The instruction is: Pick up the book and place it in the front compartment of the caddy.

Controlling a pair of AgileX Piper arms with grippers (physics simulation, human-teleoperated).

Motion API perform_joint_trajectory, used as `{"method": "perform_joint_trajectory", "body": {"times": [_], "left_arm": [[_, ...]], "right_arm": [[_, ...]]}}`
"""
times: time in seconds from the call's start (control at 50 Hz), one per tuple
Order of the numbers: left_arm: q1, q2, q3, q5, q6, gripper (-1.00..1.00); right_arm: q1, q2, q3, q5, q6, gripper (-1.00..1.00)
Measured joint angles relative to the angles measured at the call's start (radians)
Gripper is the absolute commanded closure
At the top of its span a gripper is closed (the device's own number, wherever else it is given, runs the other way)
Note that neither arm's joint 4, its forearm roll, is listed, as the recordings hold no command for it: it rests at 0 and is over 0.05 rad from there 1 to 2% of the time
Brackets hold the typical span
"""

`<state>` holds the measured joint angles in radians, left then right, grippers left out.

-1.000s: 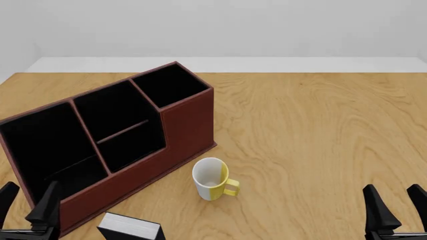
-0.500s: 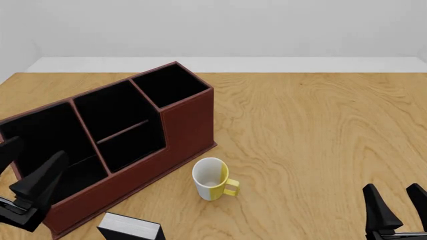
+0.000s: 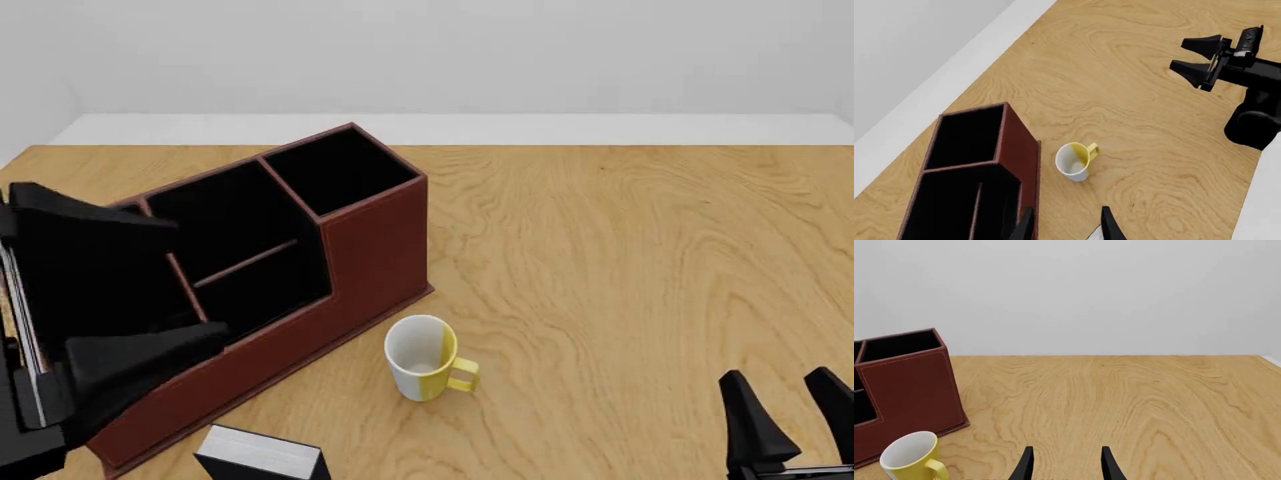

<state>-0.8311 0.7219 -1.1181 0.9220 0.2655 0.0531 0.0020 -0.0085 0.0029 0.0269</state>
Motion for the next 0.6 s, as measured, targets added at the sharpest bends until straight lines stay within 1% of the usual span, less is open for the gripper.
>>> {"method": "perform_joint_trajectory", "body": {"times": [0.06, 0.1, 0.16, 0.26, 0.38, 0.48, 0.56, 0.6], "left_arm": [[-0.051, 0.051, -0.042, 0.077, 0.018, -1.0], [-0.085, 0.083, -0.053, 0.117, 0.027, -1.0], [-0.131, 0.128, -0.051, 0.164, 0.042, -1.0], [-0.164, 0.195, -0.033, 0.216, 0.101, -1.0], [-0.156, 0.252, 0.022, 0.253, 0.24, -1.0], [-0.115, 0.278, 0.076, 0.271, 0.384, -1.0], [-0.087, 0.292, 0.114, 0.28, 0.477, -1.0], [-0.078, 0.299, 0.129, 0.283, 0.512, -1.0]], "right_arm": [[0.005, 0.0, 0.001, 0.0, -0.001, -1.0], [0.007, 0.0, 0.002, 0.0, -0.002, -1.0], [0.009, 0.0, 0.002, -0.001, -0.003, -1.0], [0.009, 0.0, 0.002, -0.002, -0.004, -1.0], [0.01, 0.001, 0.004, -0.002, -0.008, -1.0], [0.01, 0.001, 0.005, -0.002, -0.01, -1.0], [0.007, 0.002, 0.006, -0.003, -0.009, -1.0], [0.006, 0.002, 0.005, -0.003, -0.008, -1.0]]}}
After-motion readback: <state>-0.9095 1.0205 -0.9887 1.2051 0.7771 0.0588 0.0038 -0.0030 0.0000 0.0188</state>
